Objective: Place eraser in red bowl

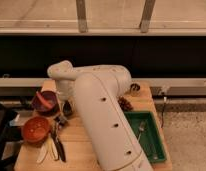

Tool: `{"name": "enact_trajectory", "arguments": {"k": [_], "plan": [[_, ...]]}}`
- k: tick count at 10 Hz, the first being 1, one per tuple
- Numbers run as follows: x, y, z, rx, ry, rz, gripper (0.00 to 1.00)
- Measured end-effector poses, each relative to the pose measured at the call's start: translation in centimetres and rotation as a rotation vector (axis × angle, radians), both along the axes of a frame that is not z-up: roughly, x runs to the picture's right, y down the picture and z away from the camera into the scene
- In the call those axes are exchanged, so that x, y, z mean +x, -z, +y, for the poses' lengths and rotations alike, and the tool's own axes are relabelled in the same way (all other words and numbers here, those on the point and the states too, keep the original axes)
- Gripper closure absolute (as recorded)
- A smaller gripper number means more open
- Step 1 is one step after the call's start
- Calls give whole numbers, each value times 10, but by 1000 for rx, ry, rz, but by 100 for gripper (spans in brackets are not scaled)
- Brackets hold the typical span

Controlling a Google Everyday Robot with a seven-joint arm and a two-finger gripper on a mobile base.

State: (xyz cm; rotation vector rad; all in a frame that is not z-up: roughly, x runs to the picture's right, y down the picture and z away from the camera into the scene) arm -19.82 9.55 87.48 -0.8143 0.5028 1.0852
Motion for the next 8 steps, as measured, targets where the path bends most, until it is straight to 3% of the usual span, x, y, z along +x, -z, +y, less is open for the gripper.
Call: {"name": "enact_trajectory", "arguments": {"k": [2,4,6,8], "plan": [[5,24,-27,30,37,15,100],[4,53,-50,57,69,-10,100],[-9,80,-56,66,99,-91,100],[-39,96,-48,62,119,-210,100]]}}
